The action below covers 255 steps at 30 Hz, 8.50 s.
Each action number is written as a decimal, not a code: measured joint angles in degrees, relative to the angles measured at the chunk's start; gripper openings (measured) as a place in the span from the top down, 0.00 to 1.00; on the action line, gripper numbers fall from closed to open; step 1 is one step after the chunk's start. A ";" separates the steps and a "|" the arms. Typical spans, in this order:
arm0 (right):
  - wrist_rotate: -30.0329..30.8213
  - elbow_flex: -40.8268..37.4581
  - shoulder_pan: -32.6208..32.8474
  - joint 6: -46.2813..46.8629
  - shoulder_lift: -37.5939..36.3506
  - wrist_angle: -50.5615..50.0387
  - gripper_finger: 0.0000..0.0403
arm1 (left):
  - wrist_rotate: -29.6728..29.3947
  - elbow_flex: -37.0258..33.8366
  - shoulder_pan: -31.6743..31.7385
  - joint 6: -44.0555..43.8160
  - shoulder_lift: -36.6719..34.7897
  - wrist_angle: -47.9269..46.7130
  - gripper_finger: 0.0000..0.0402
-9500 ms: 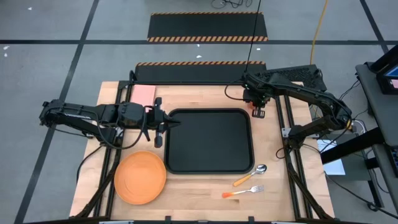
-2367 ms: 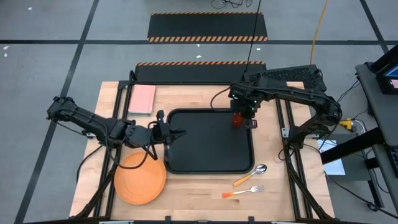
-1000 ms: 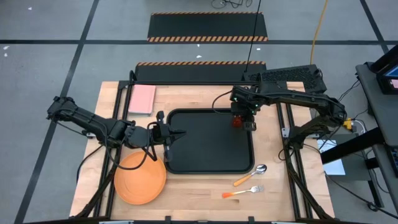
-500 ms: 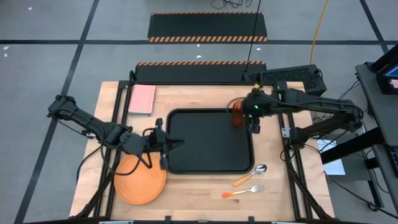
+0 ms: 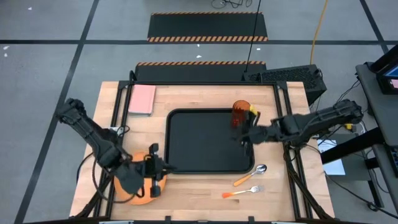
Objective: Pick and place plate/cup/fork/spoon on tray
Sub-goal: Put the orange plate in the center of the black tray
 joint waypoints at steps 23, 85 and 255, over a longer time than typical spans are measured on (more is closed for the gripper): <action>-0.66 -14.38 8.93 -4.55 0.04 21.33 0.53 | 36.02 14.91 -3.29 -34.13 24.54 -24.13 0.90; -5.09 -18.33 10.20 -4.04 0.04 27.73 0.53 | 35.84 5.55 -8.52 -56.55 32.65 -22.85 0.71; 5.40 -18.31 4.78 -2.66 -20.74 5.85 0.53 | 19.73 14.01 31.84 20.48 29.89 -10.37 0.90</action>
